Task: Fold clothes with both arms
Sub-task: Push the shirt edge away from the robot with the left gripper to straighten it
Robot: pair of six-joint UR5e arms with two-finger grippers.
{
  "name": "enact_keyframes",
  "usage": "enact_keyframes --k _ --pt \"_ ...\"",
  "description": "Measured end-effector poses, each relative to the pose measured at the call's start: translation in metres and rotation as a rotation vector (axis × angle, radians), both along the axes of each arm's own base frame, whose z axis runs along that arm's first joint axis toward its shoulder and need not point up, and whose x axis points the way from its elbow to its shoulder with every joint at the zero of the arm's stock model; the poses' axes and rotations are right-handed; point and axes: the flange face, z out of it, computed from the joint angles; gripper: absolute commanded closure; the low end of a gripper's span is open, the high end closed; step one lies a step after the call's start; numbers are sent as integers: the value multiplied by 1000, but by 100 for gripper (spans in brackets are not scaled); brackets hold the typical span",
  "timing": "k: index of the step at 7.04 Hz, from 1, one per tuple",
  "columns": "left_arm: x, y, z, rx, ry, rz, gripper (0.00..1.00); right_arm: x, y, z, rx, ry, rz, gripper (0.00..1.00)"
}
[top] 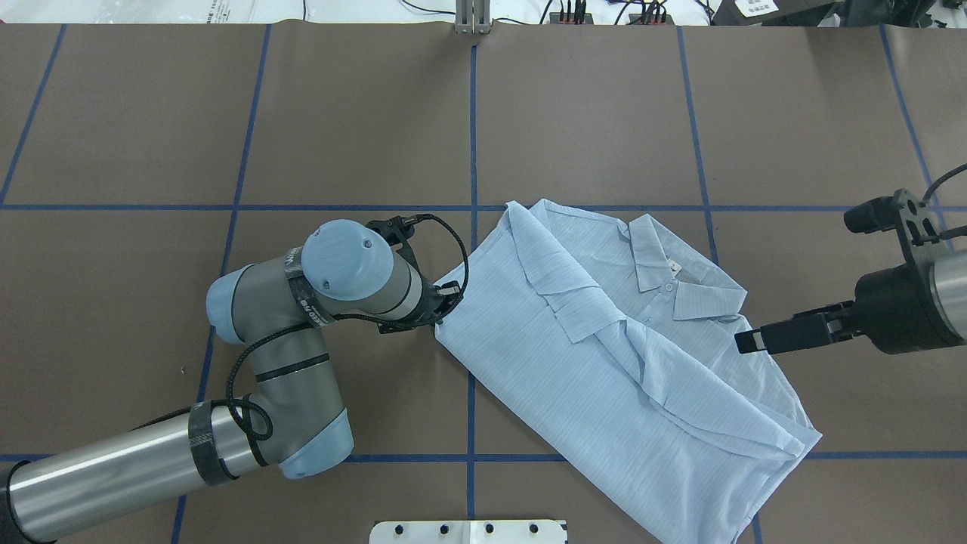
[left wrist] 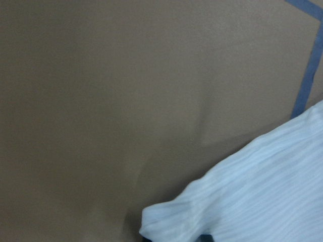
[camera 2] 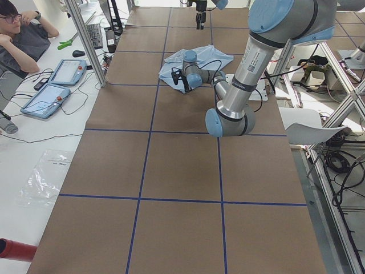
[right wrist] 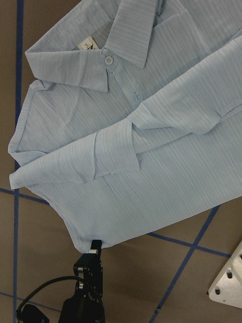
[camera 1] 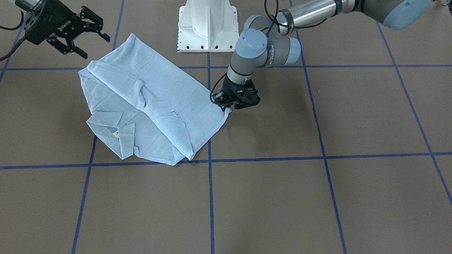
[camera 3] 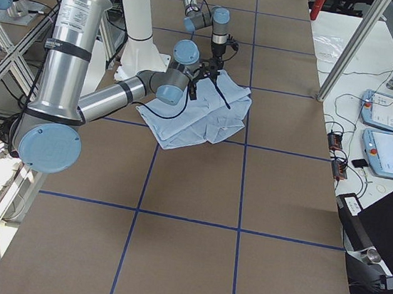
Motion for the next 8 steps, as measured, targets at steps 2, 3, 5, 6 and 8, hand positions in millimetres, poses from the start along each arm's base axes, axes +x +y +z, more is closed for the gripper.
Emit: enact_keyframes --k 2,3,5,6,8 --pt "-21 -5 -15 -16 -34 -15 100 0 -1 1 -2 1 1 0" --pt "-37 -17 -20 -25 -56 -39 100 0 -1 1 -2 2 2 0" --pt "-69 -57 -18 5 -89 -91 100 0 -1 4 -5 6 3 0" --pt "-80 -84 -12 47 -121 -114 100 -1 -2 4 -6 7 4 0" --pt "-69 -155 -2 111 -177 -157 100 -1 -2 3 -5 5 4 0"
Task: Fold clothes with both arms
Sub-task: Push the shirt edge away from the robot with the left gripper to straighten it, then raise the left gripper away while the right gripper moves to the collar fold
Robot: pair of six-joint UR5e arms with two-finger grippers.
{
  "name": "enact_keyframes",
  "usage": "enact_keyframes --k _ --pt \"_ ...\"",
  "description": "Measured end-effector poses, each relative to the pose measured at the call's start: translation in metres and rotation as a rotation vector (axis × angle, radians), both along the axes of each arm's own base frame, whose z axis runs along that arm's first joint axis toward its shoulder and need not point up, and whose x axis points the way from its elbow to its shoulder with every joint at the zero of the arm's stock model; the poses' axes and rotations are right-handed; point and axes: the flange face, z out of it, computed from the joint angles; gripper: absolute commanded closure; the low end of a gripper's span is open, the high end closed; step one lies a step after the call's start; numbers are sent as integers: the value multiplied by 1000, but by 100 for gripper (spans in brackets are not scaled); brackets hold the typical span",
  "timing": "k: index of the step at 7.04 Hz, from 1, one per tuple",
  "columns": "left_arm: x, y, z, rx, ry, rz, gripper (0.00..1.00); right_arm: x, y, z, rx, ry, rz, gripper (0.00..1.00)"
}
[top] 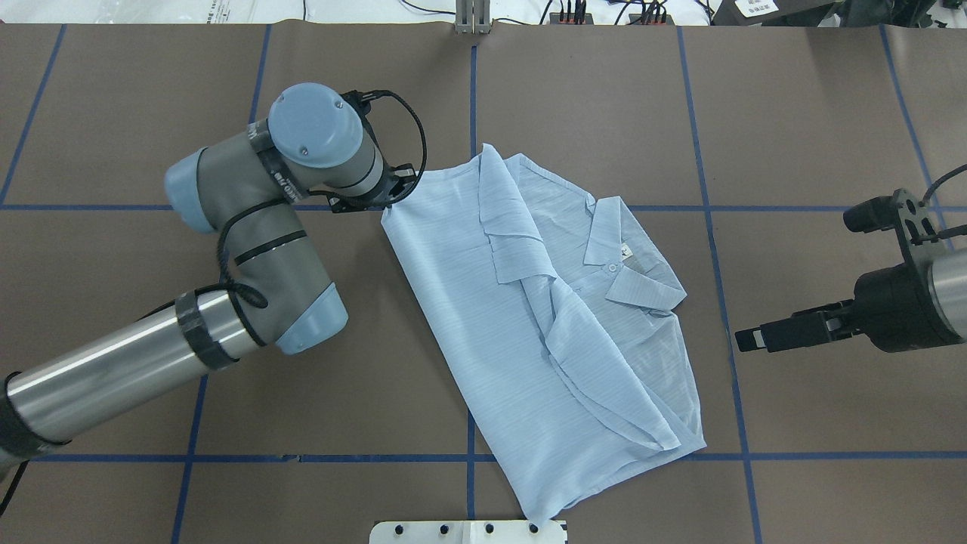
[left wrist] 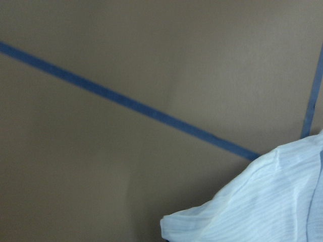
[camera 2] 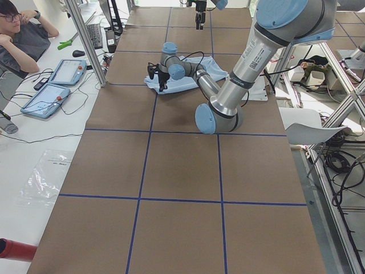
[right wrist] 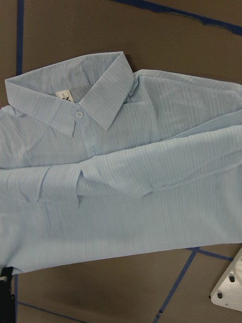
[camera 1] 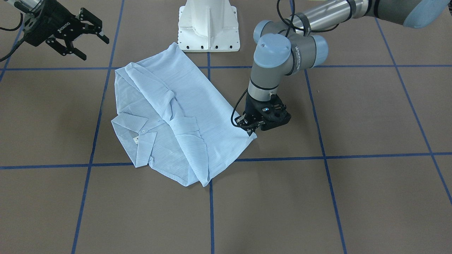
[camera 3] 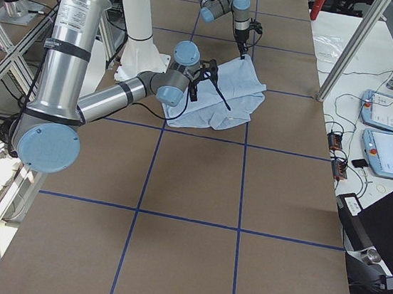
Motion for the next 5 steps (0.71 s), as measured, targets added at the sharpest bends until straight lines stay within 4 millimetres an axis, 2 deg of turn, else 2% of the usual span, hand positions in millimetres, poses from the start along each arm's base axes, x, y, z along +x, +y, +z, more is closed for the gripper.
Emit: enact_keyframes --k 1,2,4,5 --pt "14 -38 5 22 3 -20 100 0 -1 -1 1 -1 2 0" --pt "24 -68 7 51 15 -37 100 0 -1 -1 1 -1 3 0" --pt "27 -104 16 157 41 -91 100 -1 -1 0 1 0 2 0" --pt "27 -111 20 196 55 -112 3 -3 -4 -1 2 -2 3 0"
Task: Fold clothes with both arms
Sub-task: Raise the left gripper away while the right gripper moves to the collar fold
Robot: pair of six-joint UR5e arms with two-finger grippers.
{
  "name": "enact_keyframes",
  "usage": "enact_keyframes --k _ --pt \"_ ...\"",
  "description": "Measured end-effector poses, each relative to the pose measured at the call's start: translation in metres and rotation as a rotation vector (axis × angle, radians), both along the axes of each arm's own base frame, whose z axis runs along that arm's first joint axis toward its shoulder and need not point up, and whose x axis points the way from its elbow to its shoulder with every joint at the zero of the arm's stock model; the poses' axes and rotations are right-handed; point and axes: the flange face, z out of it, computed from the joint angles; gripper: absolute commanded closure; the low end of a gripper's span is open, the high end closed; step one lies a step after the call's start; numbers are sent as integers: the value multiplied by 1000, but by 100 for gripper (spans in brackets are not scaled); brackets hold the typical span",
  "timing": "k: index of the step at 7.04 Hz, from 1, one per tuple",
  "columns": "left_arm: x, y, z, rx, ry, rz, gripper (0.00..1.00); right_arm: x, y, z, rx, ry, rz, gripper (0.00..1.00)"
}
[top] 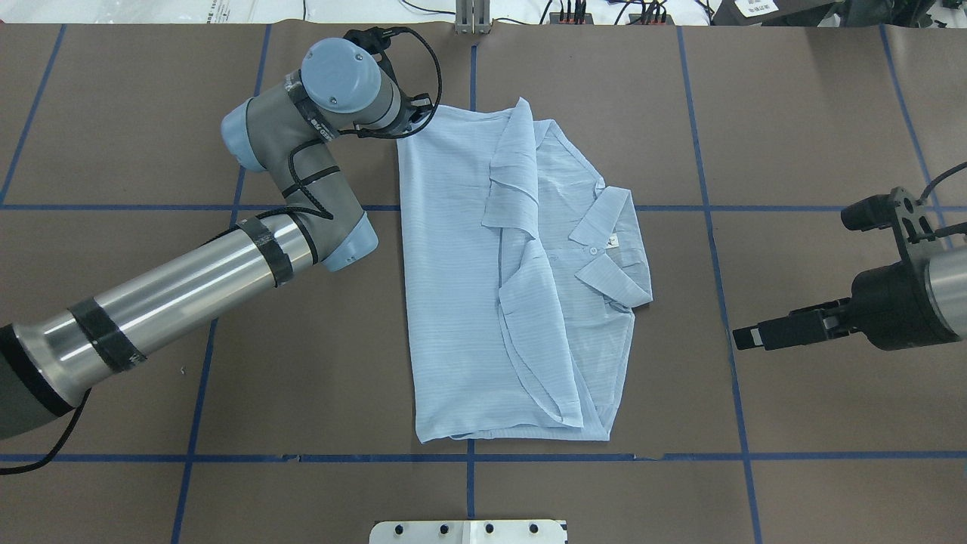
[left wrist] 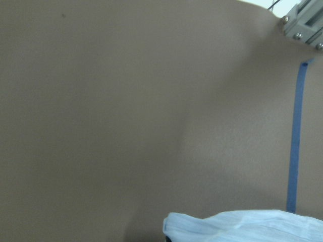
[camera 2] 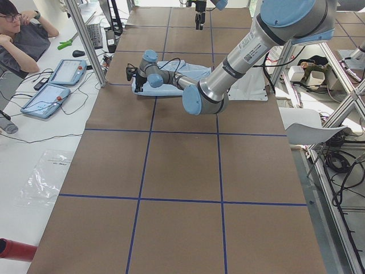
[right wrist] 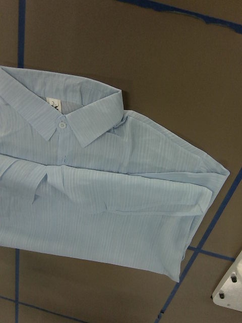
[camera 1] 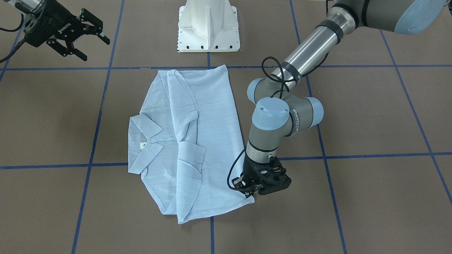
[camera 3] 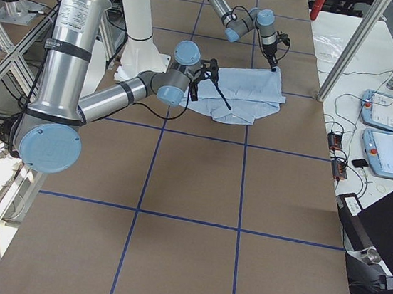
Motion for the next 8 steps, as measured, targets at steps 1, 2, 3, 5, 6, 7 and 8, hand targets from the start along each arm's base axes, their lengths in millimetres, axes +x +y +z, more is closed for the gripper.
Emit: enact_keyframes --k 1,2,3,5,6,7,8 --pt "-1 -4 1 33 1 -6 0 -5 -5 -1 3 -3 1 0" --pt "-6 -8 1 65 -11 -1 0 -12 -12 1 4 -2 3 0" --pt "-18 -17 0 85 -22 -4 0 -19 -18 1 4 -1 4 0" --pt "-65 -35 8 64 -10 26 0 -39 -37 -2 10 1 14 0" --pt "-95 -27 18 51 -9 72 0 -55 -49 -8 18 9 30 0" --pt "-124 -11 25 53 -25 110 0 -77 -58 -18 20 31 43 0" --pt "-147 11 29 61 -38 132 0 -105 -61 -31 26 64 56 0"
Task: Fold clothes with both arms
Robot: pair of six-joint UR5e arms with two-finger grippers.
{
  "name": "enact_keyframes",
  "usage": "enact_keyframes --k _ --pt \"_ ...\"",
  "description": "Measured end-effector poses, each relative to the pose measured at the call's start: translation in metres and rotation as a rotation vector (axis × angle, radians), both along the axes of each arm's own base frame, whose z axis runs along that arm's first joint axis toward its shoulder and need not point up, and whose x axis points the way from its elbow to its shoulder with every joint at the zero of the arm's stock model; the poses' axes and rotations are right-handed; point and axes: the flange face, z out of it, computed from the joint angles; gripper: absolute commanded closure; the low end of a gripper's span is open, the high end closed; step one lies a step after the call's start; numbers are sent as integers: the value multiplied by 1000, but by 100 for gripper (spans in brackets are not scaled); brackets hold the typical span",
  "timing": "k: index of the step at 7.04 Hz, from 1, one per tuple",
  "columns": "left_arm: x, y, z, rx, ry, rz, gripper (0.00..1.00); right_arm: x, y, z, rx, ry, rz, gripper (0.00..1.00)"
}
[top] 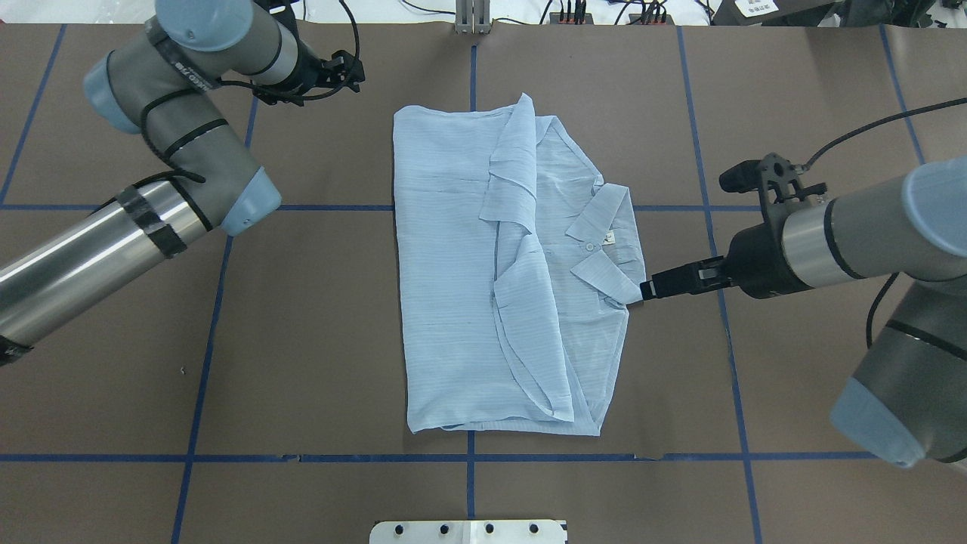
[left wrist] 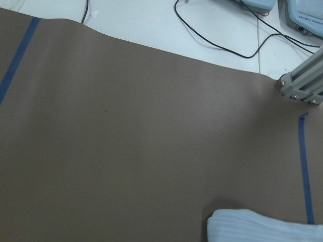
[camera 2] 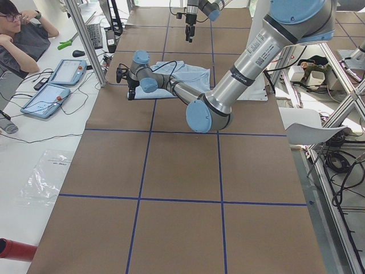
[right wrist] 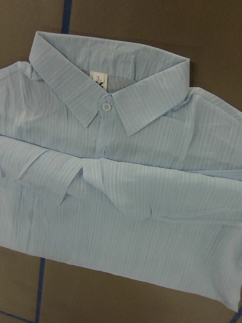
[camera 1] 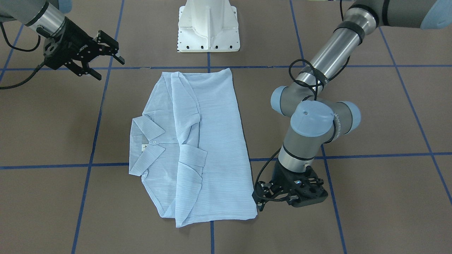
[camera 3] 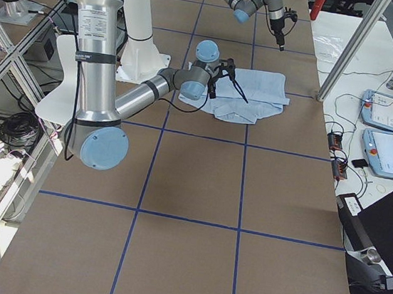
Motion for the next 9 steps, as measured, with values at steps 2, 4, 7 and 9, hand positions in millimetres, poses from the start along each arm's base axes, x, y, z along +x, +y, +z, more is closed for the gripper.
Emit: enact_keyframes --k 2,4,7,9 --pt "-38 49 -2 -4 5 35 0 -79 16 -37 40 107 36 0" --pt "-61 85 -5 -12 23 65 0 -151 52 -74 98 249 54 0" --pt "-65 100 0 -23 28 75 0 -225 98 -65 195 404 60 0" --pt "-64 101 1 -27 30 79 0 -237 113 -54 214 462 46 0"
